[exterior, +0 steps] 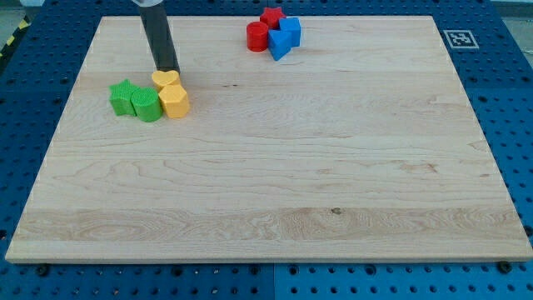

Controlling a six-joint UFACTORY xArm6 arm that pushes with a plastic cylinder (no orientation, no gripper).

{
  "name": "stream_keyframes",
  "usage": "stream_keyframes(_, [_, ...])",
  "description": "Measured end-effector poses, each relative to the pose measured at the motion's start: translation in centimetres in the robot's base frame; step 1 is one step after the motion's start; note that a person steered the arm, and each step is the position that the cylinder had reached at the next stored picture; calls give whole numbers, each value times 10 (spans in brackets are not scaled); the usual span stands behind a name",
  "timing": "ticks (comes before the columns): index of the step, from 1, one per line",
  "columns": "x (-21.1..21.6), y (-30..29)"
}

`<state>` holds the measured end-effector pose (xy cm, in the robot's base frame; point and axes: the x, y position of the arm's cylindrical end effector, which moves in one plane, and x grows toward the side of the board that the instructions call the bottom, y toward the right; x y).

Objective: Separate group of blocks

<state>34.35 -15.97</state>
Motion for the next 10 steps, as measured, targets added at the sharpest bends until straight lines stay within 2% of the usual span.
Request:
stream_keyframes(2, [56,-2])
stream_keyframes(6, [66,-25])
stream_keyframes(8, [91,-23])
stream_keyframes(10, [102,25])
